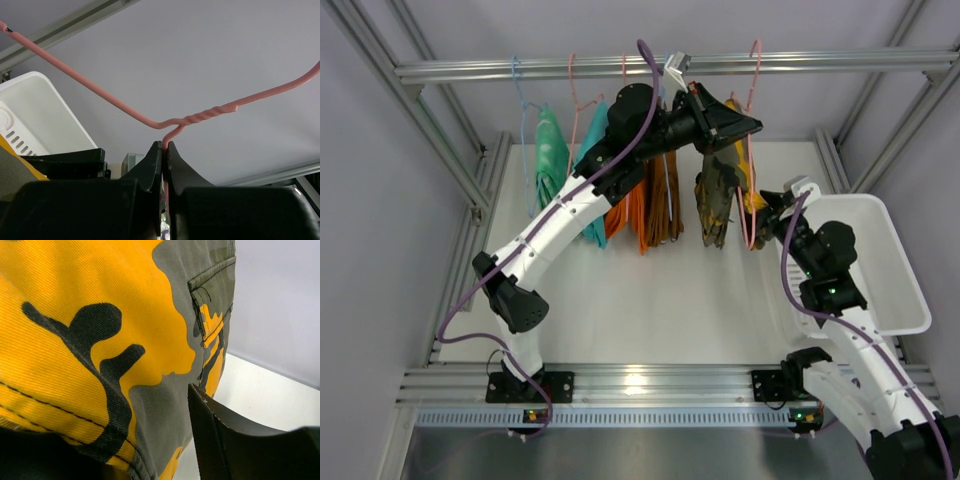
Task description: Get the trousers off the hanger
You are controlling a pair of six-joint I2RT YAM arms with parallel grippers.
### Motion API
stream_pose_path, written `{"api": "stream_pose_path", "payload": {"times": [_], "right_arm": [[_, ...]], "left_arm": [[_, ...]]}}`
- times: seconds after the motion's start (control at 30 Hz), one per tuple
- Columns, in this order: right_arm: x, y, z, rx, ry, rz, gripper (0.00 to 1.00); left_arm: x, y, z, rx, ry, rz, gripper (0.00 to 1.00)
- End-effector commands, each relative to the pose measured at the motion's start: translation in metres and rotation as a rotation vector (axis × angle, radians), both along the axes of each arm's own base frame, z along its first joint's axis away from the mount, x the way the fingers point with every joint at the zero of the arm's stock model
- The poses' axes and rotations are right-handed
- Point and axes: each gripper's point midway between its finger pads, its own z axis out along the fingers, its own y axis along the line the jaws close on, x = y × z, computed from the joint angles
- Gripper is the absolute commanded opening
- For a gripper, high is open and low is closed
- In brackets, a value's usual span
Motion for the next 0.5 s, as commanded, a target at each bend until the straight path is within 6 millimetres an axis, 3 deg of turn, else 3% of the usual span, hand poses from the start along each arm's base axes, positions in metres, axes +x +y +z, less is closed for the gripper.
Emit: {"api": "stream_pose_path", "payload": {"times": [0.0,0.03,0.13,0.2,0.27,0.37,0.47], "right_arm": [[0.007,-0.005,0.028,0.037,-0.085,-0.031,0.52],[0.007,-0.005,0.03,0.049,-0.086,-0.029,0.51],[0.011,0.001,0.045,0.092,-0.09,-0.008,0.34],[0.012,0.004,0.053,0.146,-0.072,0.005,0.11],[0.01,0.005,0.072,0.199,-0.077,0.012,0.0],[0.003,0.004,0.097,0.26,-0.069,0.022,0.0],[-0.019,0.005,0.131,0.327,-0.098,0.061,0.0]], "left_arm": [[-0.053,0.046,0.106,-0.242,-0.251,-0.038,0.0],[-0.053,0.046,0.106,-0.243,-0.247,-0.039,0.0],[-0.055,0.043,0.101,-0.237,-0.229,-0.051,0.0],[-0.055,0.042,0.097,-0.229,-0.222,-0.057,0.0],[-0.056,0.042,0.094,-0.222,-0.222,-0.055,0.0],[-0.055,0.041,0.084,-0.2,-0.22,-0.057,0.0],[-0.047,0.041,0.069,-0.166,-0.226,-0.041,0.0]]}}
